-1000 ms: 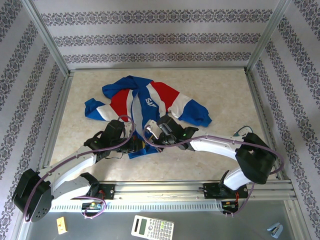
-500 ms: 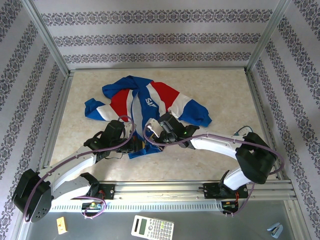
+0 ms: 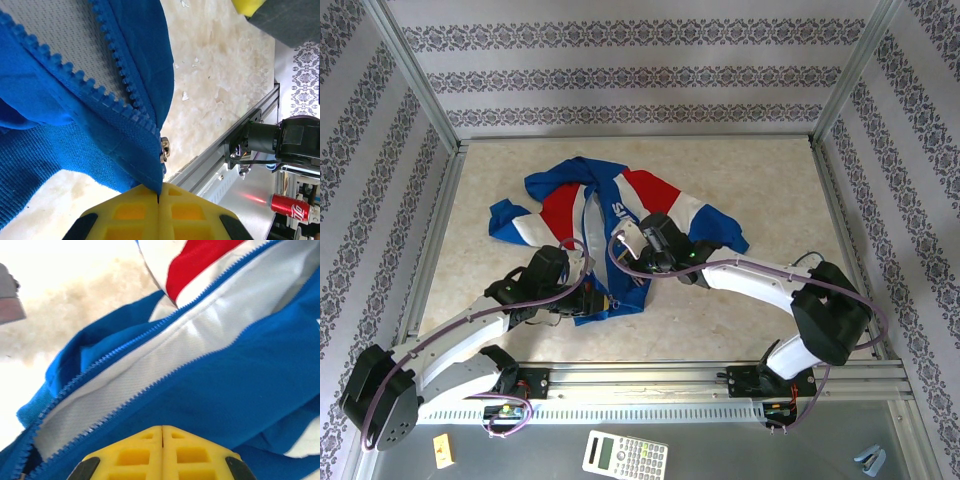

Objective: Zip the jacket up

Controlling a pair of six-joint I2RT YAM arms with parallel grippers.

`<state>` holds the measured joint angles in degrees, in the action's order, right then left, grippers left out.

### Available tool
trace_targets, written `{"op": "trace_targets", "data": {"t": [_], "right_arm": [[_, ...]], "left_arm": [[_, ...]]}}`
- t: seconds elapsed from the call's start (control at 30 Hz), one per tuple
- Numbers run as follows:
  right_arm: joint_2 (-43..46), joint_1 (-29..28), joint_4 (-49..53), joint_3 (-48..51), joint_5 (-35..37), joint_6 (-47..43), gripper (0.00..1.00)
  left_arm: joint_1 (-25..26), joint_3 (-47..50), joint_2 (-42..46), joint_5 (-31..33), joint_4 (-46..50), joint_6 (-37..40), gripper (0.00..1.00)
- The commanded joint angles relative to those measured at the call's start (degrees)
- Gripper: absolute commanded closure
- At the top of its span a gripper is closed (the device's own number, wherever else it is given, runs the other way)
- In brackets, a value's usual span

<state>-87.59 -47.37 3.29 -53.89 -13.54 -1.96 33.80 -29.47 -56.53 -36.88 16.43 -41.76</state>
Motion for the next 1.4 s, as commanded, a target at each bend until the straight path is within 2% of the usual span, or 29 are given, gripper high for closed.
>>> {"op": "trace_targets", "data": {"t": [0.0, 0.1, 0.2, 0.3, 0.43, 0.8, 1.17, 1.37], "right_arm": [[3.00, 0.00, -3.53, 4.01, -7.68, -2.64, 0.95], [5.98, 0.27, -4.73, 7.48, -13.49, -3.84, 0.81], [9.90, -0.55, -8.65, 12.28, -11.96, -3.97, 0.76], [12.89, -3.56, -11.20, 16.01, -5.47, -7.37, 0.74], [12.51, -6.86, -12.16, 16.91, -0.87, -11.84, 0.72], [7.89, -11.26, -11.29, 15.05, 1.60, -14.92, 0.69], [5.80, -12.99, -10.94, 14.35, 2.34, -14.57, 0.55], [4.86, -13.65, -10.16, 13.37, 5.70, -14.30, 0.57]], "left_arm": [[0.83, 0.89, 1.11, -0.53, 1.42, 2.83, 1.00], [0.83, 1.32, 2.01, 0.41, 0.84, 4.34, 1.00], [0.59, 1.04, 1.79, 0.15, 0.86, 4.54, 1.00], [0.48, -0.16, 0.35, -0.44, 1.73, 4.56, 1.00], [0.41, -1.48, -1.56, -1.08, 2.15, 4.82, 1.00], [0.39, -4.98, -3.56, -0.90, 4.80, 5.20, 1.00], [0.39, -6.61, -5.10, -1.00, 5.88, 5.59, 1.00], [0.39, -6.98, -5.09, -0.82, 6.73, 5.93, 1.00]]}}
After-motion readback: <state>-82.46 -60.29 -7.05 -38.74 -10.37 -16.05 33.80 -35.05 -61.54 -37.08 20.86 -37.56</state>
